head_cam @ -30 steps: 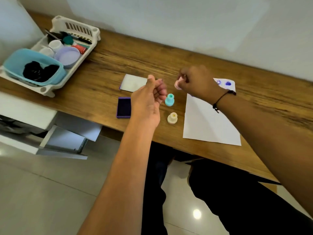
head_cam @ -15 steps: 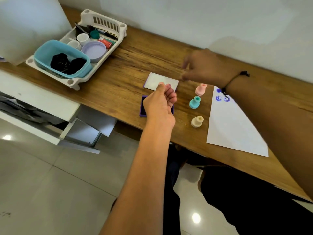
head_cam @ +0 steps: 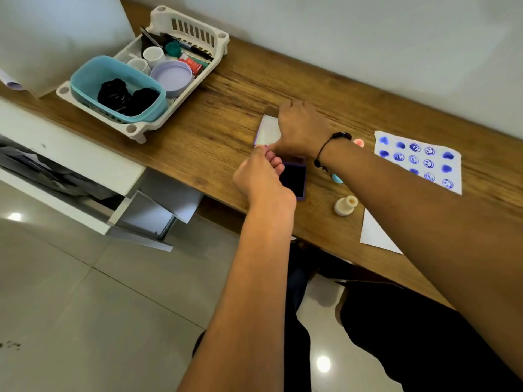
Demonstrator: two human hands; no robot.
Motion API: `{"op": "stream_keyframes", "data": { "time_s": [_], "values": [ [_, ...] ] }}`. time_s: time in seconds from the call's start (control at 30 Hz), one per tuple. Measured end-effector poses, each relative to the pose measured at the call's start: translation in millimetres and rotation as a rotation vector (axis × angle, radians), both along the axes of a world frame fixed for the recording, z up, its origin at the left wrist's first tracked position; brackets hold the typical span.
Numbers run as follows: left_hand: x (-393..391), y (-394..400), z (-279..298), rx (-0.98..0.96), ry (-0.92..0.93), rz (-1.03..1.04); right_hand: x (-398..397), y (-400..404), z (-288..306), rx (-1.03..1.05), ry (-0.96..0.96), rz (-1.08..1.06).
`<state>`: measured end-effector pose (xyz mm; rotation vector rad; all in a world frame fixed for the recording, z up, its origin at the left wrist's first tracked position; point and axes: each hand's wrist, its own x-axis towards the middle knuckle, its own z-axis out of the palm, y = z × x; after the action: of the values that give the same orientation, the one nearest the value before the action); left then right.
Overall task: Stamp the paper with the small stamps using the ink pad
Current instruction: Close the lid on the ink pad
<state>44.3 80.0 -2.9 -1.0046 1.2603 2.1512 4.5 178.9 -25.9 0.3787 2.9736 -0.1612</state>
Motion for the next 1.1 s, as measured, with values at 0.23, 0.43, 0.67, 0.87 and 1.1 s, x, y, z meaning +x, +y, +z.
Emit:
{"op": "stream_keyframes", "data": {
  "time_s": [0.23,0.43,0.67,0.87,1.1],
  "values": [
    [-2.5,-3.6,-1.3,-0.002,0.005,-0.012,10.3,1.1,-3.1,-0.077,0.158,0.022],
    [-8.8,-14.0,7.0,-0.022,0.179,-0.200,37.1,-5.6,20.7,0.065,0.382,0.160],
    [-11.8,-24.9,11.8,-0.012,0.298,-0.288,61.0,-19.5,39.1,0.225,0.413,0.265],
    [-12.2,-48.6,17.9,0.056,0.319,-0.339,75.2,-29.3,48.7,0.019,0.293,0.348],
    [-16.3,-83.3,0.3,0.125,0.491,-0.504,81.4,-23.6,66.6,-0.882,-0.185,0.063]
  ]
}}
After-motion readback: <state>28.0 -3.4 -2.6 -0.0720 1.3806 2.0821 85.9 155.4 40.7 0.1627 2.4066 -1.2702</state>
